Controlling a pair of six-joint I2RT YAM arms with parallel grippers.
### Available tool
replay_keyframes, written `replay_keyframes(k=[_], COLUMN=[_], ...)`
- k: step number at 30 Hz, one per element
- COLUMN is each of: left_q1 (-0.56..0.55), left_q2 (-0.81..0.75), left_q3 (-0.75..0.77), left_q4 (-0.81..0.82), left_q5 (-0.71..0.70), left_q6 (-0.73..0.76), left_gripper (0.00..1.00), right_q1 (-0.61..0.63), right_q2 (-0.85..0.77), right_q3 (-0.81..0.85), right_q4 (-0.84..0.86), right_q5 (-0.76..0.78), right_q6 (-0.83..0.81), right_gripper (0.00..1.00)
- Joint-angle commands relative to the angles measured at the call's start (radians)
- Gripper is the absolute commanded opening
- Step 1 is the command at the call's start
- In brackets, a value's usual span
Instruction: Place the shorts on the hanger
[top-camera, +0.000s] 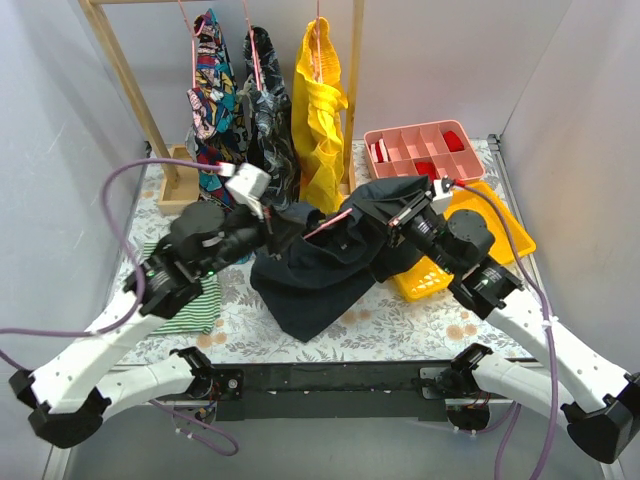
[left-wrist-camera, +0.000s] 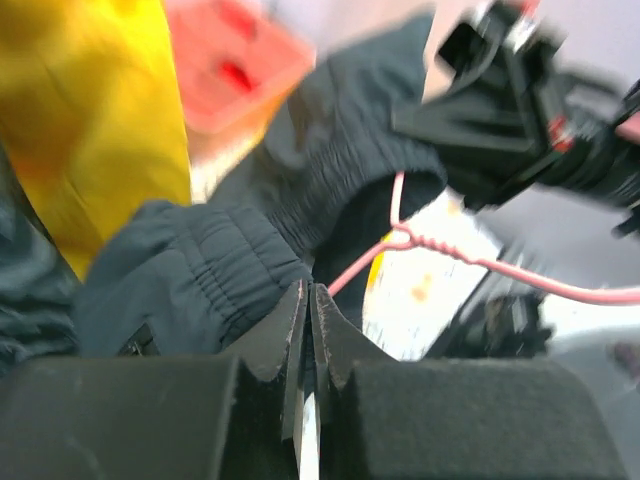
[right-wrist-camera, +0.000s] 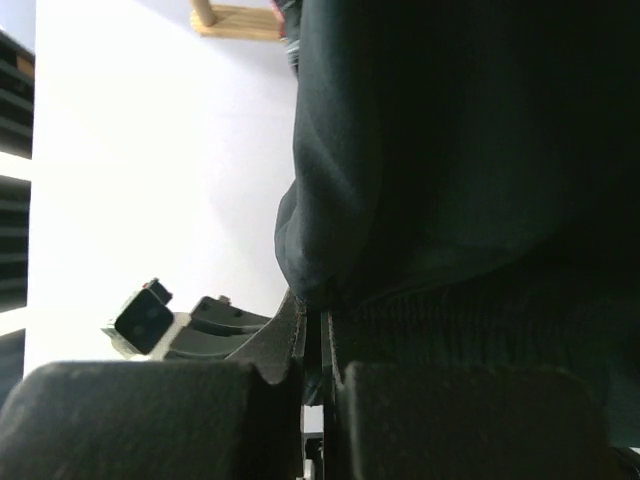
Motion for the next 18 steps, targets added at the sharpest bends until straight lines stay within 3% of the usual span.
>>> replay_keyframes(k=[1,10,15,18], left_q1=[-0.006,-0.008,-0.008,-0.008], left_q2=[0.047,0.076,0.053,0.053], left_q3=[-0.109,-0.226,-0.275,-0.289], left_q4=[-0.064,0.013,0.032,0.030], left_q5=[0.114,0.079,0.091,0.108], left_q6=[0.012,0.054,0.081,0.100], left_gripper=[0.00,0.01,0.30,0.36], right_q1=[0.003,0.003,0.003,0.003], right_q2=[-0.017,-0.006,-0.006,0.011], right_q3=[-0.119,-0.196,-0.254,-0.269], right_q4=[0.161,0.114,0.134,0.138], right_q5=[0.065,0.059,0.051,0.028], right_q6=[0.101,0.248,0.321,0.375], right_gripper=[0.01,0.01,0.01,0.01])
